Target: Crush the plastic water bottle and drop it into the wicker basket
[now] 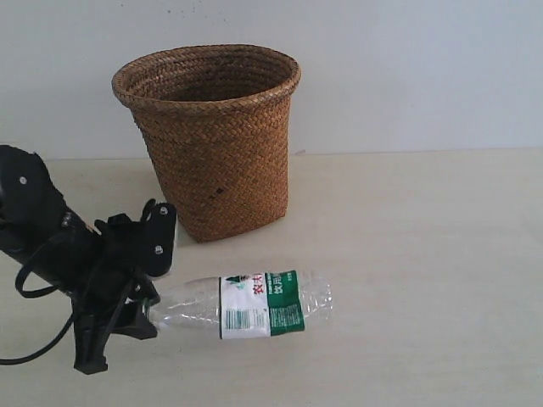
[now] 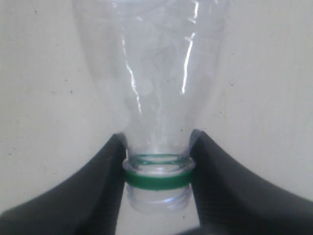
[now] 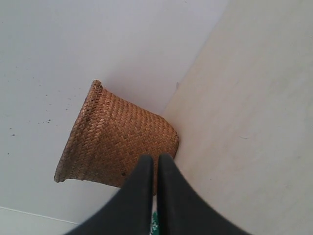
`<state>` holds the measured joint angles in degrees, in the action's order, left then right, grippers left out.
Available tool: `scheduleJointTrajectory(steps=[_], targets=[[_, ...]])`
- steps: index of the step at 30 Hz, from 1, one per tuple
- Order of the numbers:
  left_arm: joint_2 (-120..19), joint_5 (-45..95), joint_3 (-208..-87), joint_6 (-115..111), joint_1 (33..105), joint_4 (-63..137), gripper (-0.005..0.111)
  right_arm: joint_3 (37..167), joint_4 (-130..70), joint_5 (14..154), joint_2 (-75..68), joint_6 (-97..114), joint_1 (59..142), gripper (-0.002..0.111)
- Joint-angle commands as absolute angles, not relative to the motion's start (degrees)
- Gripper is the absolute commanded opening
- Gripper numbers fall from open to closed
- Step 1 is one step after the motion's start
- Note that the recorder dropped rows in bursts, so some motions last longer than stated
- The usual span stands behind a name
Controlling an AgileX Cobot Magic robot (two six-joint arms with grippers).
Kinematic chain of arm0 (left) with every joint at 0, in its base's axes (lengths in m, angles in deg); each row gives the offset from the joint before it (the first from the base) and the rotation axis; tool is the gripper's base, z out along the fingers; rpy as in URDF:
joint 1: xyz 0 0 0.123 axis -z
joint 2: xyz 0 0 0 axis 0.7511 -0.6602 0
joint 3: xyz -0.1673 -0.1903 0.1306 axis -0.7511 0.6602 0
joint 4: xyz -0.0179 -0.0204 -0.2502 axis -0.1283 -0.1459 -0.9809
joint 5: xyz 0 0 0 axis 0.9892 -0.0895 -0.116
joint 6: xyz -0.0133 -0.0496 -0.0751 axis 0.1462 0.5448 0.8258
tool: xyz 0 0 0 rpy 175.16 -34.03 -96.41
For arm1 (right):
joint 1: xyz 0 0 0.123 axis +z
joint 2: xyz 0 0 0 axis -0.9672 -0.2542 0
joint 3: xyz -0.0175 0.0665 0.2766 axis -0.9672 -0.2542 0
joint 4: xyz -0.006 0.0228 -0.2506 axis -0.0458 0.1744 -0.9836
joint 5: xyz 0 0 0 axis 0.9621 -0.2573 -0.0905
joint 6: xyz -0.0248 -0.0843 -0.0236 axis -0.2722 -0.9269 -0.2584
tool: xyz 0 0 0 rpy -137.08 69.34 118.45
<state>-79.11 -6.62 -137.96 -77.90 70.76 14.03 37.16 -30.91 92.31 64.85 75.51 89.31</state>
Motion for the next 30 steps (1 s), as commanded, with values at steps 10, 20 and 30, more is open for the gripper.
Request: scheduleJointTrajectory(steps=[10,20,30], targets=[[-62.2,-17.4,-139.0,-77.5,71.2,10.1,0.004,37.1,-31.0,92.3,65.1,75.1,89.0,0.000],[-58.2,-19.3,-139.0,-66.4,71.2,10.1,0.004,37.1,-31.0,92.3,65.1,75.1,89.0,0.000],[-59.5,-16.0,-141.8,-60.9,71.2,25.7,0.004,37.1,-31.0,92.3,65.1,75.1,89.0,0.000]])
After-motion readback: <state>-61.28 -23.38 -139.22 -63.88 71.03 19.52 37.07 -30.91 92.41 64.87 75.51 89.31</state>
